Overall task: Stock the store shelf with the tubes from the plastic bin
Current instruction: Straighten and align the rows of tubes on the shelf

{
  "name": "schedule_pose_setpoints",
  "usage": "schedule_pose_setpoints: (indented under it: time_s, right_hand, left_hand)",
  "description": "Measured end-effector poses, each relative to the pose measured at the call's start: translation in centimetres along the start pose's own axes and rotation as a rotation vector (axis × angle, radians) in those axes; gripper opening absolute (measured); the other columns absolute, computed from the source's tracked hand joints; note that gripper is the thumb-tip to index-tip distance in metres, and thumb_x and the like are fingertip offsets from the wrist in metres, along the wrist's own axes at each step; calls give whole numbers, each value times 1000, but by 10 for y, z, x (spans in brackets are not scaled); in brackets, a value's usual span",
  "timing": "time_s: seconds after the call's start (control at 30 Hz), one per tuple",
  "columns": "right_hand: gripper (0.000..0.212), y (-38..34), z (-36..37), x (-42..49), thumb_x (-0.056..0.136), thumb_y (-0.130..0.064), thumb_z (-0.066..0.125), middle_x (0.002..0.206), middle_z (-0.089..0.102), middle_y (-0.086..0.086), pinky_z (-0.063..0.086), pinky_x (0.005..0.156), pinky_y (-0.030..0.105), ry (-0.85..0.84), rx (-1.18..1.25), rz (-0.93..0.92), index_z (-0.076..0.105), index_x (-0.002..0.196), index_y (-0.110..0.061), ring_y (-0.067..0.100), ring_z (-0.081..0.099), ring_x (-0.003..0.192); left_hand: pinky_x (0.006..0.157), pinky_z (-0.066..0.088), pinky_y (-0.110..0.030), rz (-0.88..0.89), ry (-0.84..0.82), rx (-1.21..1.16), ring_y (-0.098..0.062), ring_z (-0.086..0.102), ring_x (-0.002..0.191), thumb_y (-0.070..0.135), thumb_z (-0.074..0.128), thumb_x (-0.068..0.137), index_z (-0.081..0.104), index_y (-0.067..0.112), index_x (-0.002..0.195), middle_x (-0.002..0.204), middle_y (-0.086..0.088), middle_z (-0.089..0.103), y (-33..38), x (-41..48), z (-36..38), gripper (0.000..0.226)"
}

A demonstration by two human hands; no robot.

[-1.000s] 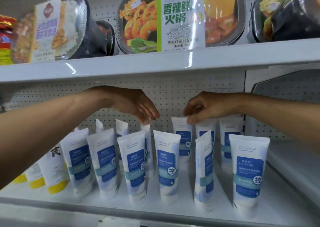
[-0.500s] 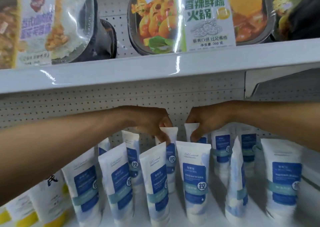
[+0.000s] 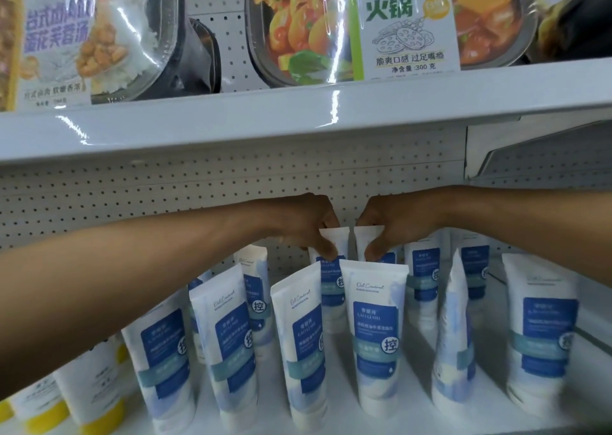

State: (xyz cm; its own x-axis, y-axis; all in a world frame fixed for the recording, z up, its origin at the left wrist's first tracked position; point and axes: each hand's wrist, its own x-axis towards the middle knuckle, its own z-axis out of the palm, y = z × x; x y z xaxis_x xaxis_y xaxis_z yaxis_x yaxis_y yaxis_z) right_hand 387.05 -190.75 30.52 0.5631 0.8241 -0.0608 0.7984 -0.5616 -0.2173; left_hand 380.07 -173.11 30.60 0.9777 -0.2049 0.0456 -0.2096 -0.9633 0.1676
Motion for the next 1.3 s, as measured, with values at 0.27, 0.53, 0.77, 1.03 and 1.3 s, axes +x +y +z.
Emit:
schedule_pose_setpoints:
  time_s: [0.27, 0.53, 0.77, 1.03, 1.3]
  right_hand:
    - [25, -3, 1, -1, 84, -36, 70, 94, 70, -7, 56, 83, 28, -6, -21, 15, 68, 101, -18, 11, 65, 88]
    - [23, -1, 1, 0, 85, -36, 69, 96, 70, -9, 54, 84, 26, -15, -18, 18, 67, 102, -21, 10, 65, 89]
    - [42, -14, -14, -5, 81, -50, 68, 106, 69, -12, 52, 90, 25, 45, -21, -17, 63, 115, -24, 4, 65, 97]
    - [49, -51, -19, 8, 85, -49, 62, 119, 63, -11, 48, 96, 24, 39, -76, -46, 59, 125, -22, 6, 59, 108]
    - [27, -61, 1, 35, 84, -39, 69, 96, 70, -3, 56, 83, 31, -47, -180, -24, 69, 99, -16, 15, 66, 89]
  left_hand:
    - [82, 56, -24, -8, -34, -37, -9, 67, 86, 25, 74, 83, 71, 12, 110, 99, 7, 69, 1, 3, -1, 30]
    - [83, 54, -25, -6, -37, -17, -13, 66, 90, 27, 73, 84, 70, 14, 109, 100, 7, 70, 0, 1, 1, 28]
    - [86, 38, -13, -36, 1, -37, 12, 57, 98, 47, 65, 86, 63, 38, 118, 107, 28, 64, -9, -30, -32, 33]
    - [100, 41, -19, -95, -212, -38, 6, 61, 108, 26, 80, 76, 64, 37, 115, 113, 20, 69, -57, -84, -57, 44]
    - [62, 47, -4, -132, -168, 17, 7, 62, 78, 26, 77, 80, 71, 27, 100, 94, 21, 69, -55, -64, -25, 21]
